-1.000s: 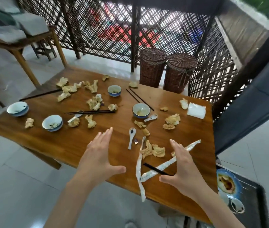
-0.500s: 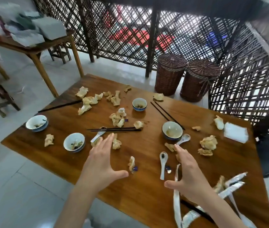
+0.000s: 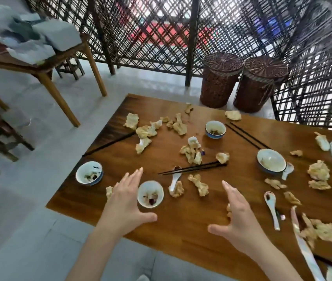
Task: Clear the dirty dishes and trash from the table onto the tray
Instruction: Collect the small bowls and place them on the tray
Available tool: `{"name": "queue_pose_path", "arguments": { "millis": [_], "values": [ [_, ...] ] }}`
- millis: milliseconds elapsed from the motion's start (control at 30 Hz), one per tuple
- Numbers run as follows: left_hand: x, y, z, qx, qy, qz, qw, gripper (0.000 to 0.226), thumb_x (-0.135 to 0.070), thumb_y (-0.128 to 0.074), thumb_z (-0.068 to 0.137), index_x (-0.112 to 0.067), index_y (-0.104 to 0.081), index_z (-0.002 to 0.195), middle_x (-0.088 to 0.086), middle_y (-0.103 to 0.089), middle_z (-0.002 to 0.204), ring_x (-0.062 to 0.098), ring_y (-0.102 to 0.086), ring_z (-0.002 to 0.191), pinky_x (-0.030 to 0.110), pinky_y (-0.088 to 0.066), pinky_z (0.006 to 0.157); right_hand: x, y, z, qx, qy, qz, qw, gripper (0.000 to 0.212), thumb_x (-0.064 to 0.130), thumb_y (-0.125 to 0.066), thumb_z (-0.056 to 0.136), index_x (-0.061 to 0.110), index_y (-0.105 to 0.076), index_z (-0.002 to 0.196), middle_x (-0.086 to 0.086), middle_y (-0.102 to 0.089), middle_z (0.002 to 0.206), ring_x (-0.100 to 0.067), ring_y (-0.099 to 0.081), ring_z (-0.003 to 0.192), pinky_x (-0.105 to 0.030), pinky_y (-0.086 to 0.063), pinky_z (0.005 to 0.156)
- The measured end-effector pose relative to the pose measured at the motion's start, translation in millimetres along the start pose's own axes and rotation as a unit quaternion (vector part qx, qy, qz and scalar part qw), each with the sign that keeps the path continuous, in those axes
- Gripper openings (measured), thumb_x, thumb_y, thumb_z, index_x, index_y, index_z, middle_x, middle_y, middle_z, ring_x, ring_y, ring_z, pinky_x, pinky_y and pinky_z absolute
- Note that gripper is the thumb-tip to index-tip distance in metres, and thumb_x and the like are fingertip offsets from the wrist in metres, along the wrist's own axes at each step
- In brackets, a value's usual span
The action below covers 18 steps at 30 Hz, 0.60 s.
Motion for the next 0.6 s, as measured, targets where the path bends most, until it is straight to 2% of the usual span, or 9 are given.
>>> {"name": "queue_pose_path", "arguments": {
  "millis": [100, 200, 400, 600],
  "values": [
    [30.2, 13.3, 7.1, 0.004, 0.005, -0.015, 1.0, 0.123, -0.061, -0.078, 0.054, -0.036, -0.003, 0.147, -0.01, -0.018, 0.155, 0.013, -0.01, 0.143, 0.042, -0.028, 0.112, 28.5, -19.7, 11.2, 0.009, 0.006, -0.009, 1.0, 0.122, 0.045, -0.083, 0.06, 0.03, -0.001, 0.149, 0.015, -0.01, 0.156, -0.008, -0.005, 0.144, -0.031, -0.019, 0.117],
    [53.0, 26.4, 17.5, -0.004, 0.013, -0.025, 1.0, 0.122, -0.058, -0.079, 0.056, -0.035, -0.002, 0.147, -0.01, -0.017, 0.155, 0.014, -0.01, 0.143, 0.041, -0.027, 0.113, 56.4, -28.4, 30.1, 0.013, 0.025, -0.037, 0.999, 0.122, 0.045, -0.083, 0.061, 0.032, 0.001, 0.149, 0.015, -0.009, 0.156, -0.008, -0.004, 0.144, -0.028, -0.017, 0.115],
    [109.6, 46.8, 37.7, -0.012, 0.012, -0.046, 0.999, 0.121, -0.058, -0.08, 0.055, -0.036, -0.004, 0.147, -0.01, -0.023, 0.153, 0.015, -0.022, 0.14, 0.038, -0.033, 0.108, 118.4, -58.9, 61.1, 0.022, 0.037, -0.054, 0.998, 0.121, 0.043, -0.083, 0.063, 0.034, 0.002, 0.148, 0.014, -0.008, 0.156, -0.009, -0.003, 0.144, -0.035, -0.017, 0.117],
    [194.4, 77.0, 66.4, 0.03, -0.017, -0.014, 0.999, 0.122, -0.054, -0.081, 0.055, -0.03, -0.007, 0.149, -0.007, -0.018, 0.155, 0.015, -0.013, 0.143, 0.039, -0.022, 0.115, 195.8, -124.7, 86.8, 0.039, 0.028, -0.057, 0.997, 0.115, 0.04, -0.08, 0.068, 0.03, 0.001, 0.149, 0.012, -0.006, 0.157, -0.011, -0.001, 0.145, -0.032, -0.014, 0.117]
  ]
}}
Point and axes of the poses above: each hand's wrist, its own z-axis towards the middle knuckle, its own y-axis out of the back of the hand, x = y × z, the point moved 5 cm from there along z, towards the middle knuckle
